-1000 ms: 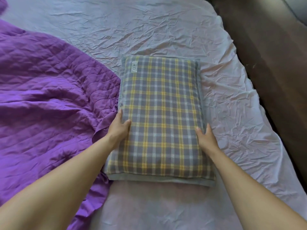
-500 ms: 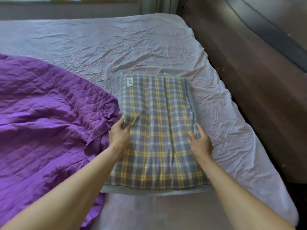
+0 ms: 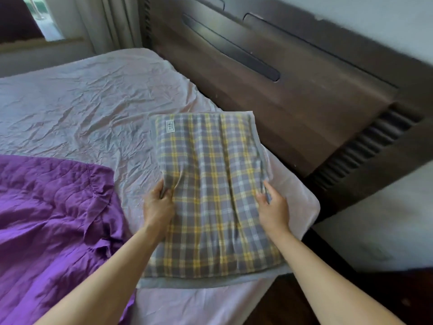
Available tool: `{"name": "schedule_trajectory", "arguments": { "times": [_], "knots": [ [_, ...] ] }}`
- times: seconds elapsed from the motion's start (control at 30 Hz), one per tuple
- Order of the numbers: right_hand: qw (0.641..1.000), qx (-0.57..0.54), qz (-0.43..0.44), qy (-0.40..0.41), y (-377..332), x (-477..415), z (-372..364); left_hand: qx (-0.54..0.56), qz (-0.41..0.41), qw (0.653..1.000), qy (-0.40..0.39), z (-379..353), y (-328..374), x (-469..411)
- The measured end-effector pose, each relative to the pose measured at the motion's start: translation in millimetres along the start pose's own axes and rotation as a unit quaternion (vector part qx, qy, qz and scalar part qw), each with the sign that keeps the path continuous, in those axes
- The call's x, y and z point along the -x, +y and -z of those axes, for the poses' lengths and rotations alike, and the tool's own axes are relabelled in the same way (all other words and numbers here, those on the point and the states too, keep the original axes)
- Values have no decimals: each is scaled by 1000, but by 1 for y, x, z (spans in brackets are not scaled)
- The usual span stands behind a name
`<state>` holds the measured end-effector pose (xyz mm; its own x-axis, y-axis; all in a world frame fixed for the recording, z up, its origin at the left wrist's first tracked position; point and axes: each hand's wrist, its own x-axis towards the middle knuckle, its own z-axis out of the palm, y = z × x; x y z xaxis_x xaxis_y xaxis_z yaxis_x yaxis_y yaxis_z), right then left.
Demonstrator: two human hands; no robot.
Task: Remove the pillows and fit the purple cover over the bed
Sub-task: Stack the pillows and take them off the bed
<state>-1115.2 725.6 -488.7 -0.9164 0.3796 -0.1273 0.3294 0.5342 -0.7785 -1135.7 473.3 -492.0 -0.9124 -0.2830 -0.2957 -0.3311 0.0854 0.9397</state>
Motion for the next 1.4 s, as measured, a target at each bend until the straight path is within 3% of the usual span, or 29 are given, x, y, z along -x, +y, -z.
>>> {"name": "schedule_trajectory", "arguments": {
  "times": [0.47, 0.73, 1.4],
  "knots": [
    [976, -32, -89, 197, 61, 166, 167, -8, -31, 980, -196, -87, 33, 150],
    [950, -41, -135, 279, 119, 244, 258, -18, -49, 951, -306, -158, 41, 252],
    [884, -34, -219, 413, 294, 366, 448, -60, -99, 883, -455, -354, 24, 469]
  ]
}}
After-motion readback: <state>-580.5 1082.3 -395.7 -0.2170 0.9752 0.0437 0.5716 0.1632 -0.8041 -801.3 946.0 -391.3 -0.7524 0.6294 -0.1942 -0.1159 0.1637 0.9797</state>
